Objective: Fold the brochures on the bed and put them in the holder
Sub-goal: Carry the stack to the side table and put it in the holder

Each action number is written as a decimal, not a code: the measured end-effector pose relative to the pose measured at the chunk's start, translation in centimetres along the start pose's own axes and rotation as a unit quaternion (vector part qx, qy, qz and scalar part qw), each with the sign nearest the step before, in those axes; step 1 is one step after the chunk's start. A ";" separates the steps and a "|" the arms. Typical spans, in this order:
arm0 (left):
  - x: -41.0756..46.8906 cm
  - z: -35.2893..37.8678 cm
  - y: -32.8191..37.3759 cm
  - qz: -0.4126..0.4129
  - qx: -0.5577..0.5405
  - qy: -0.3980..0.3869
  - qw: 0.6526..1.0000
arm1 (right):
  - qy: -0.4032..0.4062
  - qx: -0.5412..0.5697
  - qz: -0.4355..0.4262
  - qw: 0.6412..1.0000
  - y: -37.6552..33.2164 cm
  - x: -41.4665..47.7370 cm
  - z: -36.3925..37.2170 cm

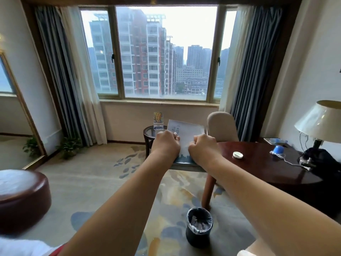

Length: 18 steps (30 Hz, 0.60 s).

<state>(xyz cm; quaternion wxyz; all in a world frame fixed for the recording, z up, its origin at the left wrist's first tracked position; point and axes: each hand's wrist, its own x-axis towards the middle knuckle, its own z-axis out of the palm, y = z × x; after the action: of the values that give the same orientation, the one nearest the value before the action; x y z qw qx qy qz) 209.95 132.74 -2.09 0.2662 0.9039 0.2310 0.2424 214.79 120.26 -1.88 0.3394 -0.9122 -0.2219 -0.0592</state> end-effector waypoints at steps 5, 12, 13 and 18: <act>4.3 2.7 -0.3 -0.036 0.009 0.006 0.999 | -0.028 -0.001 -0.012 1.000 1.8 6.1 1.7; 12.9 7.0 -1.4 -0.066 0.039 -0.025 0.997 | -0.054 0.021 -0.007 0.998 4.1 15.2 5.1; 14.1 7.6 -1.7 -0.072 0.035 -0.032 0.996 | -0.051 0.020 -0.006 0.998 4.3 16.5 5.6; 22.9 10.6 -4.3 -0.077 0.026 -0.044 0.996 | -0.056 0.005 0.007 0.998 4.5 25.2 9.3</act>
<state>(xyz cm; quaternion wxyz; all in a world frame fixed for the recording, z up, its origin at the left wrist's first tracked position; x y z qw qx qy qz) 232.45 144.55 -5.24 0.2703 0.9000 0.2939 0.1750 238.88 132.47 -5.14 0.3314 -0.9139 -0.2344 -0.0040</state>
